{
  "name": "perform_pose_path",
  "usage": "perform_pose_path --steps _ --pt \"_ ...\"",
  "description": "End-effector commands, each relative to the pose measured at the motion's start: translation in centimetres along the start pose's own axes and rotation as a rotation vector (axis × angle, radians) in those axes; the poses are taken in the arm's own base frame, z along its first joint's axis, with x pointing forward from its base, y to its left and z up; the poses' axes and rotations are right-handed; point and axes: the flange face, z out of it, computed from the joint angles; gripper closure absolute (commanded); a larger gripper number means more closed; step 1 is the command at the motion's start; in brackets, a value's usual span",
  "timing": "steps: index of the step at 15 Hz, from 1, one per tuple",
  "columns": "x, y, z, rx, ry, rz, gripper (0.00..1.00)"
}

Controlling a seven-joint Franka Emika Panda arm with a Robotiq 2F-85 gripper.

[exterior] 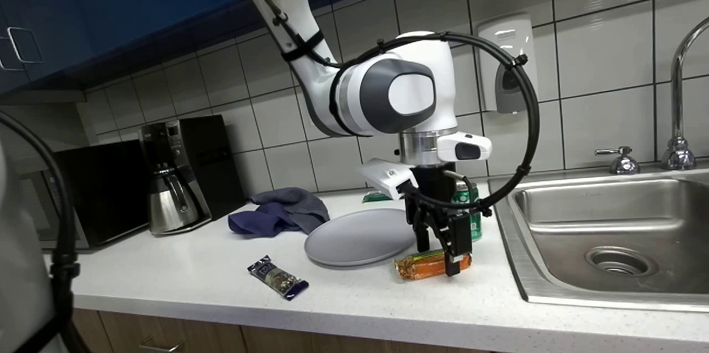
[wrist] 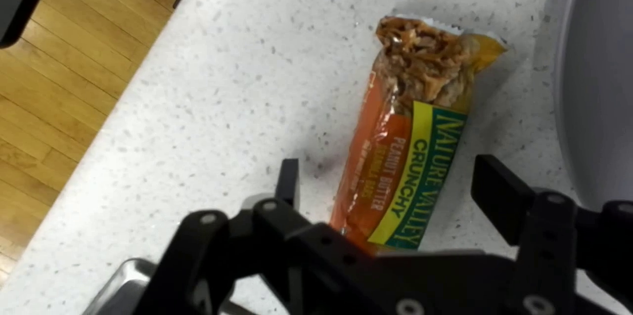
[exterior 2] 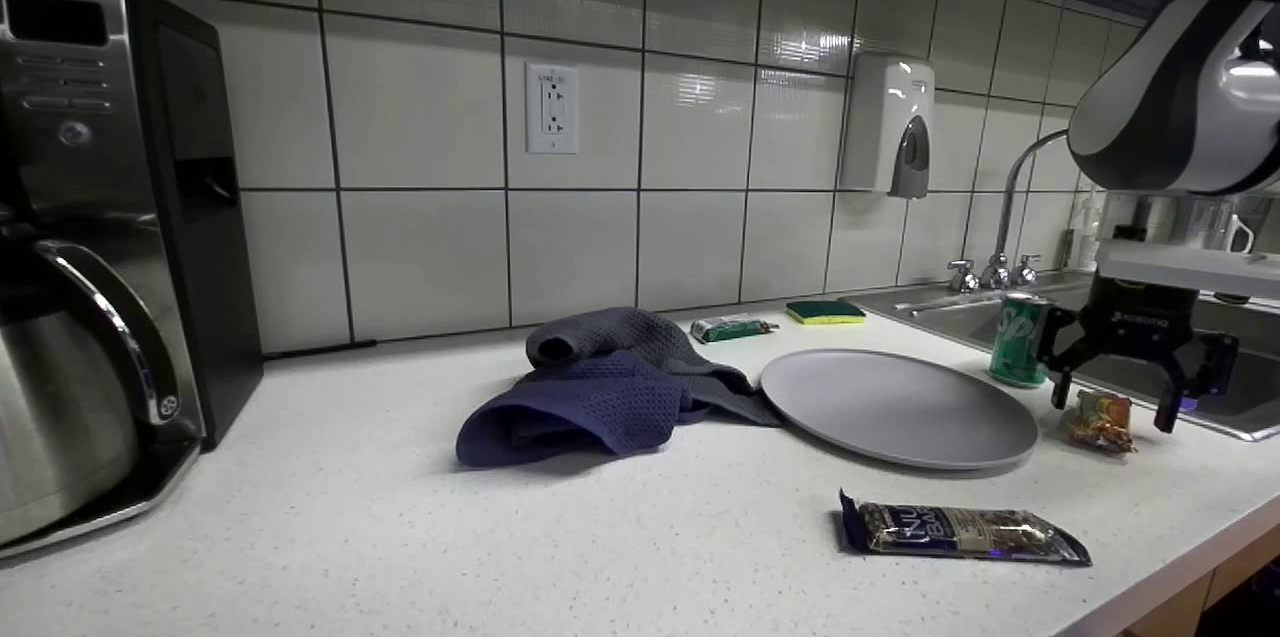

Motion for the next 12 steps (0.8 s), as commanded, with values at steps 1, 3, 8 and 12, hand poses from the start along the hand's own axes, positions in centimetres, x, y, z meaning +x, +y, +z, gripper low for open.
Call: perform_pose_path --steps 1,3,8,12 --pt "-0.2 0.3 -1.4 0.001 0.0 -0.011 0.42" --pt "-0.2 0.3 -1.6 0.001 0.005 -0.012 0.58" --pt "-0.1 0.6 -2.0 -0.008 0.009 -0.012 0.84" --pt "-0.1 0.4 -2.8 -0.016 0.011 -0.029 0.84"
